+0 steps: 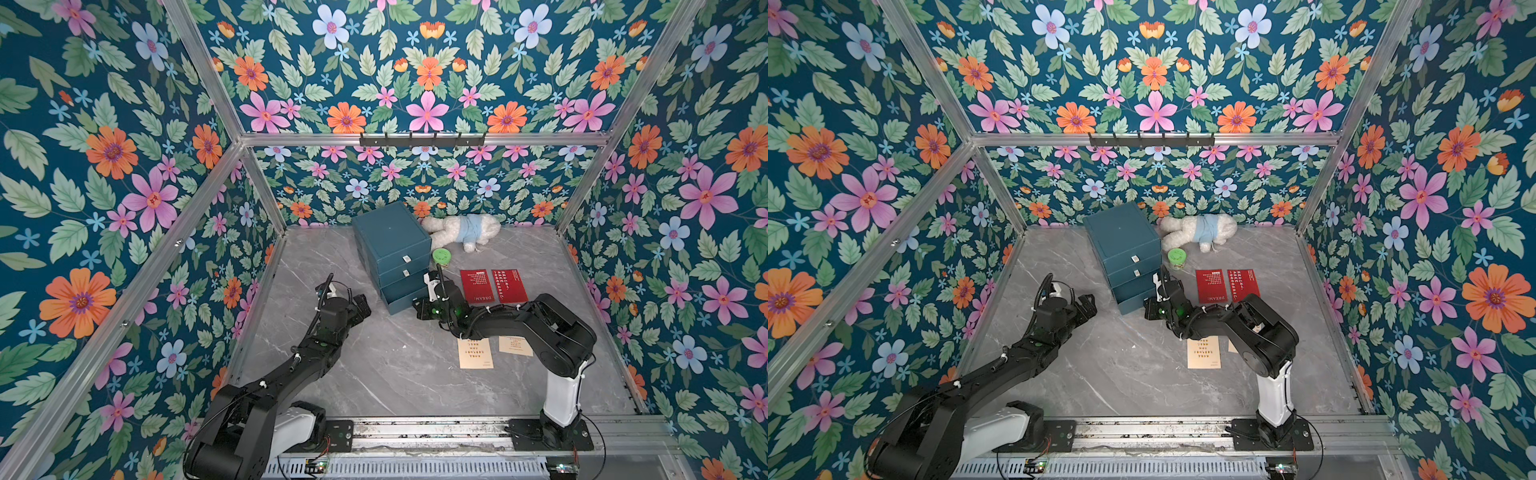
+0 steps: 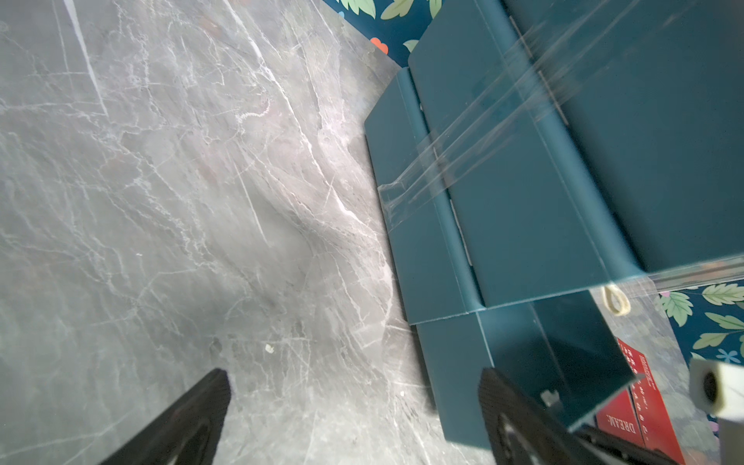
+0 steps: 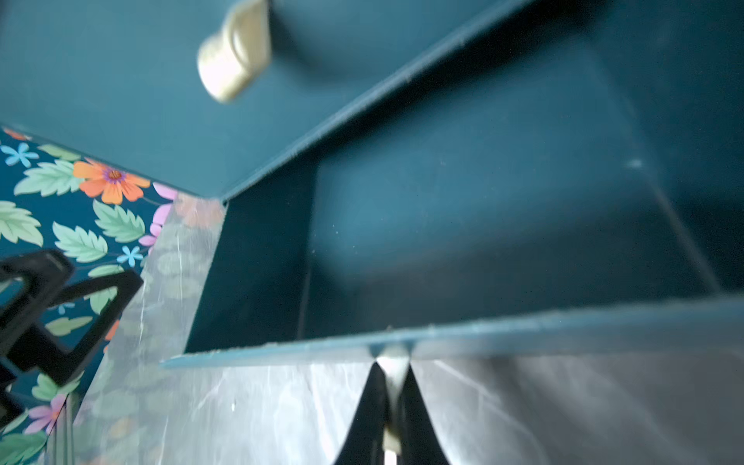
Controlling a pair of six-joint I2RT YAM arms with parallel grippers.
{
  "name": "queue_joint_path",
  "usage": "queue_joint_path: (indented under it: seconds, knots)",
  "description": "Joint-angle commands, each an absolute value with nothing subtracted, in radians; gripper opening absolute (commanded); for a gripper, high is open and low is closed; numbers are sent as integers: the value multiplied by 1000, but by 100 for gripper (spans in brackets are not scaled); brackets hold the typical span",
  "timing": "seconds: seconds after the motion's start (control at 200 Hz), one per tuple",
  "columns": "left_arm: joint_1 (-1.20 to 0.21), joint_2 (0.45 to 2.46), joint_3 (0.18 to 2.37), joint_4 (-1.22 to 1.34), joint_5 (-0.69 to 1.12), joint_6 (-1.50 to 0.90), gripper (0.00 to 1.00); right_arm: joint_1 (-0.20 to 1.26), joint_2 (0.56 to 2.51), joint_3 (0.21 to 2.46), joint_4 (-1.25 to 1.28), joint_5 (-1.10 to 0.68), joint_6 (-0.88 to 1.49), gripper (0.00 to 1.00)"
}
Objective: Take the postcards out of the drawer
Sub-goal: Close the drawer in the storage box.
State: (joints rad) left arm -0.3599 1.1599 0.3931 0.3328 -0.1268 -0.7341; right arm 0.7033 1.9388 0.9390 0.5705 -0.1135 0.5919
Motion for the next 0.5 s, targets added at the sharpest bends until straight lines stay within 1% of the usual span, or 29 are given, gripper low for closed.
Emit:
queue_joint_path:
  seconds: [0.0,0.28,0.495]
  knots:
    - [-357,1160,397,337,-127,-739,99,698,1980,983,708,-75,579,10]
    - [-357,1155,398,333,-123,-739,99,682,2087,1049,833,-65,605,12]
    - [-357,1155,394,339,-117,-743,99,678,2140,1108,846,-76,610,15]
